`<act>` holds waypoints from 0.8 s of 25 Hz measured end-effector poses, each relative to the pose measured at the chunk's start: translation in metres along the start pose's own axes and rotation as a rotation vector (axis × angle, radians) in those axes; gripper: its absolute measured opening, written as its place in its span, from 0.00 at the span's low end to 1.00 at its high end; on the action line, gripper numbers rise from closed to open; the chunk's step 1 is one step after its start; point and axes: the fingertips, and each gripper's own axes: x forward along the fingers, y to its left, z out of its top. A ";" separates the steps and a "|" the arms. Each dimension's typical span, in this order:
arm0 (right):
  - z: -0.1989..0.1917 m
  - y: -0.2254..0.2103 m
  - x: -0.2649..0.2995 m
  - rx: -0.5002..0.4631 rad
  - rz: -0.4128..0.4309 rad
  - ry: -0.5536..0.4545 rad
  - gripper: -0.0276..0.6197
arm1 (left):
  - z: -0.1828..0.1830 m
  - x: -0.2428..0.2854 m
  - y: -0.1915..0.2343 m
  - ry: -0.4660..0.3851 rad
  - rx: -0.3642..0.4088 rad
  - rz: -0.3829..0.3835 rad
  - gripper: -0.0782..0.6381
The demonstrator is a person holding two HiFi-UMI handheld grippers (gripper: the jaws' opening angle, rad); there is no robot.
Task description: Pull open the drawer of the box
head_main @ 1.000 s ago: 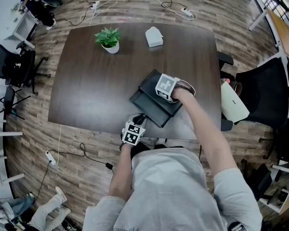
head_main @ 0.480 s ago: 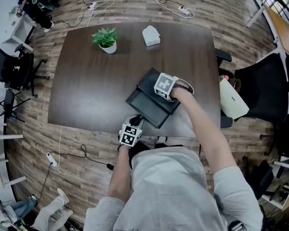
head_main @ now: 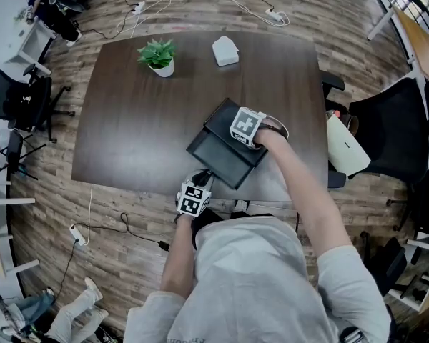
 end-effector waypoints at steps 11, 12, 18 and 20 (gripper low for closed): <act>-0.001 -0.002 -0.004 0.080 -0.041 -0.153 0.07 | -0.007 -0.010 0.002 0.032 -0.013 0.025 0.31; -0.002 -0.004 -0.005 0.088 -0.049 -0.165 0.07 | -0.007 -0.014 0.003 0.029 -0.021 0.034 0.31; -0.003 0.015 -0.012 0.114 -0.006 -0.262 0.05 | 0.009 -0.032 0.010 -0.044 -0.115 0.105 0.31; -0.005 0.025 -0.015 0.121 -0.002 -0.303 0.05 | 0.019 -0.034 0.006 -0.071 -0.127 0.112 0.31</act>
